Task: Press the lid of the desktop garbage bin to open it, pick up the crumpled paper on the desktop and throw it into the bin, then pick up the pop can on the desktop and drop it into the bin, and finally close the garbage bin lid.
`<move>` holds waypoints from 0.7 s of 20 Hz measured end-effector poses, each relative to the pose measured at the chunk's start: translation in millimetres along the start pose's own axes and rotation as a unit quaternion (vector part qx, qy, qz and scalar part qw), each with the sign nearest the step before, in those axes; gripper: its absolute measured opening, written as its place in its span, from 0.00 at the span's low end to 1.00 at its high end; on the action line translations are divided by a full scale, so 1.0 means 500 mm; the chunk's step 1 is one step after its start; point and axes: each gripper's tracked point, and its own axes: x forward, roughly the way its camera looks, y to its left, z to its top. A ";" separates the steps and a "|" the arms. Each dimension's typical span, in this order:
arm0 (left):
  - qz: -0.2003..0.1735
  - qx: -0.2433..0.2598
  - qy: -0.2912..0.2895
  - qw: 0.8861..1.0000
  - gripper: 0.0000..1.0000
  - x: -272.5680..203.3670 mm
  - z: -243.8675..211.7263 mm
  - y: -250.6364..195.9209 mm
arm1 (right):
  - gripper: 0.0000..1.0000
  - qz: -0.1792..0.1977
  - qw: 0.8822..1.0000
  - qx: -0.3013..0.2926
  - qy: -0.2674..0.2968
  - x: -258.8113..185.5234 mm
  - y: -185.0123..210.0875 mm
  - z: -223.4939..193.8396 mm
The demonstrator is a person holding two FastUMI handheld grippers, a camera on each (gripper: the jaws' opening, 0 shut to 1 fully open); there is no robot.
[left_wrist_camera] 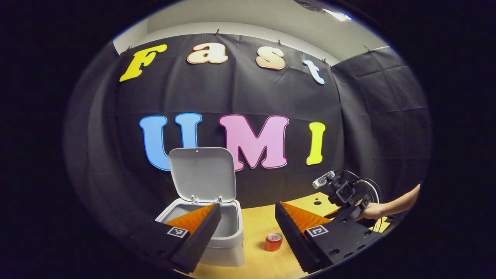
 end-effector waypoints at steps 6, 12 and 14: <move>0.017 0.018 0.035 0.999 0.92 -0.007 -0.034 0.000 | 0.98 0.011 0.996 -0.023 0.086 0.133 -0.014 -0.064; 0.024 0.000 0.059 0.998 0.94 -0.008 -0.058 -0.020 | 0.98 0.026 0.992 0.018 0.125 0.184 -0.026 -0.094; 0.030 -0.002 0.064 0.998 0.95 -0.009 -0.060 -0.023 | 0.98 0.037 0.990 0.028 0.131 0.192 -0.022 -0.102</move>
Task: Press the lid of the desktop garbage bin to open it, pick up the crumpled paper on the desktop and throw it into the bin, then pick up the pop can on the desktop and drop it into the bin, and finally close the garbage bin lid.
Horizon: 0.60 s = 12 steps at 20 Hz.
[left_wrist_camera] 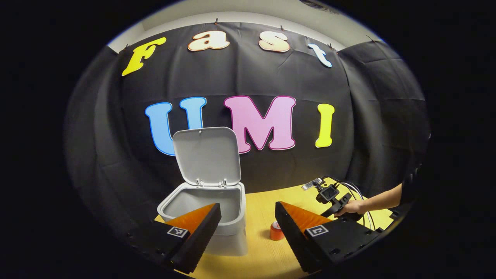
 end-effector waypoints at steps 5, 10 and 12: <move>0.001 -0.006 0.002 1.000 0.94 0.011 0.000 -0.016 | 0.89 0.015 1.000 0.012 -0.001 0.004 0.003 0.006; -0.003 0.003 0.004 1.000 0.94 0.018 0.000 -0.032 | 0.51 0.017 1.000 0.009 0.000 0.006 0.002 0.003; -0.006 0.018 0.000 1.000 0.95 0.018 0.002 -0.038 | 0.43 0.013 1.000 0.004 0.006 0.003 0.000 -0.002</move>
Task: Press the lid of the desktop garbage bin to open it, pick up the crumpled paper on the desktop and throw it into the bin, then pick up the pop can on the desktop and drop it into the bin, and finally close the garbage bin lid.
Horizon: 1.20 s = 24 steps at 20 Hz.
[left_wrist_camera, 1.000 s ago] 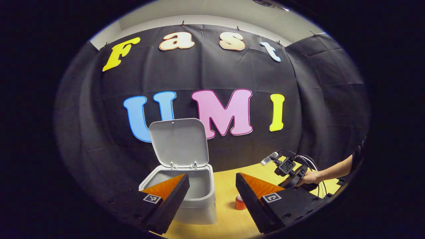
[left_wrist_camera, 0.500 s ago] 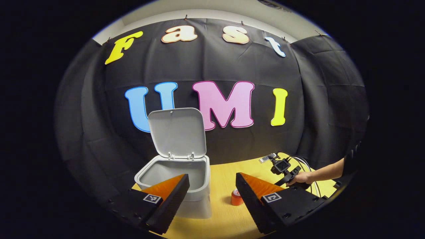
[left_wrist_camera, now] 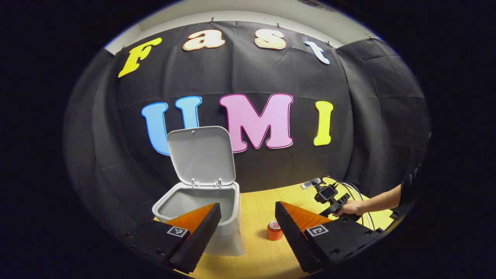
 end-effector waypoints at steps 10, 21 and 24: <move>-0.008 -0.013 0.002 1.000 0.96 -0.022 -0.028 0.007 | 0.42 -0.038 0.993 -0.042 -0.103 -0.205 -0.013 0.080; 0.010 -0.023 -0.007 1.000 0.96 -0.101 -0.056 0.043 | 0.42 0.101 0.952 -0.120 -0.264 -0.557 0.299 0.308; 0.032 -0.030 -0.009 0.999 0.96 -0.132 -0.063 0.076 | 0.41 0.150 0.934 -0.161 -0.283 -0.592 0.446 0.359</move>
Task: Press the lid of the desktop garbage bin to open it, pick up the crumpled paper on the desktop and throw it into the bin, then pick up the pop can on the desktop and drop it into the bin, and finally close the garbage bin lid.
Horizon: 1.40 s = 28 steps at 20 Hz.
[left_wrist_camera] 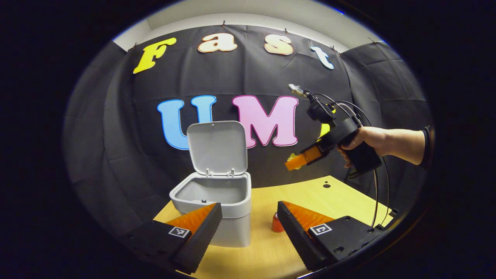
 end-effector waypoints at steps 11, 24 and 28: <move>0.111 -0.022 0.009 0.994 0.96 -0.111 -0.028 0.143 | 0.27 0.104 0.991 -0.083 0.001 0.166 0.291 0.070; 0.076 -0.042 0.025 0.996 0.98 -0.086 -0.072 0.110 | 0.98 -0.010 0.991 -0.060 -0.122 0.111 0.153 0.149; 0.019 -0.035 0.033 0.999 0.98 -0.030 -0.095 0.048 | 0.98 -0.073 0.983 -0.030 -0.166 0.017 0.045 0.135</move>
